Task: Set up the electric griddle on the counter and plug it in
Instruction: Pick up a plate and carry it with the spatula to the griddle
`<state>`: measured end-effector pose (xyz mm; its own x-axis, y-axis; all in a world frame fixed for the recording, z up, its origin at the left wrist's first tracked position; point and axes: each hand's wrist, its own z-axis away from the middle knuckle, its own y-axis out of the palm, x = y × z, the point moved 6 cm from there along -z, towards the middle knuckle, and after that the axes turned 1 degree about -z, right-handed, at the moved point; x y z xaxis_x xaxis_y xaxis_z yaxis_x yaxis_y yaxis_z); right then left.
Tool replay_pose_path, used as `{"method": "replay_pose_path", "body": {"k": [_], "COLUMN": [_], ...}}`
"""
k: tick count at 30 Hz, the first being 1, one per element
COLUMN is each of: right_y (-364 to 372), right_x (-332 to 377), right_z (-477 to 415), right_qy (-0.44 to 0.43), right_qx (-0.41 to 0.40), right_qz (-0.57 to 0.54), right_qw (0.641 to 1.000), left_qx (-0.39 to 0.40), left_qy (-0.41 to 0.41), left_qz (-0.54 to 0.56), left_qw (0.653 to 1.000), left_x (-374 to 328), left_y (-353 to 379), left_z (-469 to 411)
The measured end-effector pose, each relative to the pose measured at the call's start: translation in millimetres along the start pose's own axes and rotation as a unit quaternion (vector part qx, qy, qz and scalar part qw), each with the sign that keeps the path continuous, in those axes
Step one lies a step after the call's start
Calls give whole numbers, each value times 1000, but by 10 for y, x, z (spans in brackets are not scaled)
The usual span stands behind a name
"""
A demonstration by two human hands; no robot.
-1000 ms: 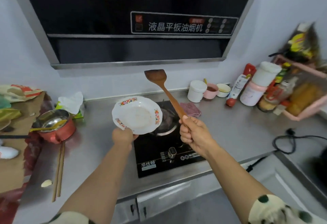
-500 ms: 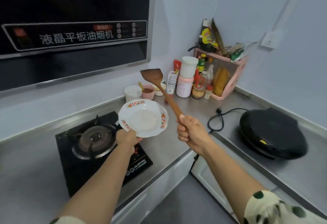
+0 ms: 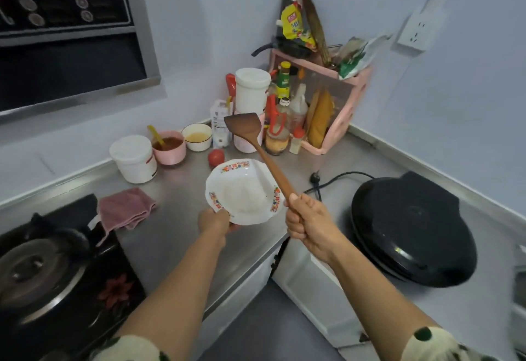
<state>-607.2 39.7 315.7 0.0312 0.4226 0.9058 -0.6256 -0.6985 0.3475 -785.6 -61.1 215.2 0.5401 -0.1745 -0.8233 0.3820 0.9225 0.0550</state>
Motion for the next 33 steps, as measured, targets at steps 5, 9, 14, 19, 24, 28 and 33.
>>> {"method": "replay_pose_path", "body": {"k": [5, 9, 14, 19, 24, 28, 33], "right_y": [-406, -619, -768, -816, -819, -840, -864], "right_x": [-50, -135, -259, -365, -424, -479, -526], "right_z": [-346, -556, -740, -862, -906, -918, -912], "right_qy": [15, 26, 38, 48, 49, 49, 51], "right_qx": [10, 8, -5, -18, -23, -22, -14], "right_qz": [-2, -16, -12, -13, -16, -21, -15], "right_qw": [1000, 1000, 999, 999, 998, 998, 998], "left_qx": [-15, -18, -23, -41, -41, -43, -45], "left_qy": [-26, -47, -63, -67, -71, -80, -88], "left_qz": [-8, -6, -14, -18, -23, -13, -7], "left_qw": [1000, 999, 998, 997, 996, 996, 995], "left_x": [203, 319, 418, 467, 481, 528, 574], "left_y": [405, 598, 698, 705, 706, 710, 703], "left_z": [-360, -623, -916, -1101, -1180, -1222, -1258]}}
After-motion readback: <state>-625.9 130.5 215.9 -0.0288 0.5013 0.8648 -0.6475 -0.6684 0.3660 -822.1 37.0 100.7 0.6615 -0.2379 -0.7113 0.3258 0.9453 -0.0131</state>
